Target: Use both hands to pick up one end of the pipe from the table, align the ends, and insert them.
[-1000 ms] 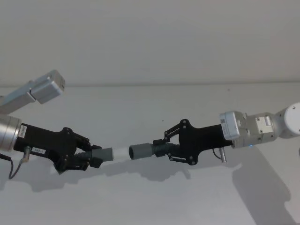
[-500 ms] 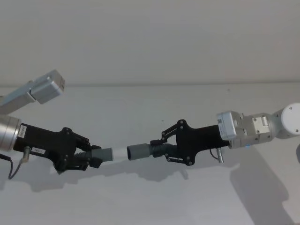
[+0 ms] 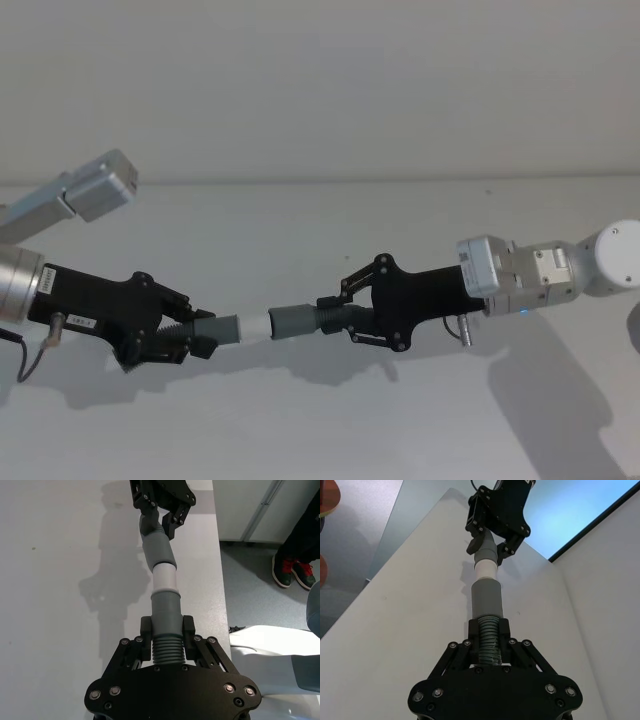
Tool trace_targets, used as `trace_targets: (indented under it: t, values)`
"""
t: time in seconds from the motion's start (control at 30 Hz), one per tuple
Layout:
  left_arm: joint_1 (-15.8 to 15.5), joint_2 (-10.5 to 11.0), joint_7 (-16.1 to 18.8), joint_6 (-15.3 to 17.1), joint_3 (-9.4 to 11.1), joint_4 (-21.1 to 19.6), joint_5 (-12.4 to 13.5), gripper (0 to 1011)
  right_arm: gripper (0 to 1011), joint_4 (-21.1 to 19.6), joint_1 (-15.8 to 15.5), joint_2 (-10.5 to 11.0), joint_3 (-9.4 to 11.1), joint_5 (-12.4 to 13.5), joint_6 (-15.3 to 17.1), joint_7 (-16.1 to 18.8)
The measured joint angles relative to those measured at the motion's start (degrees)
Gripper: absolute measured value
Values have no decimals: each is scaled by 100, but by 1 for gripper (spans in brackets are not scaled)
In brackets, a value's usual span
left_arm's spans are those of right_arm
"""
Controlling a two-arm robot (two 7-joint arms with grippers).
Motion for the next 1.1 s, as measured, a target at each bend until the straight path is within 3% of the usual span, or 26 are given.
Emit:
trace_targets:
  t: [1.1]
  values:
    - [0,-6,0,0,0,0,-4,322,203,-52,72,0,-122,131,41,-73]
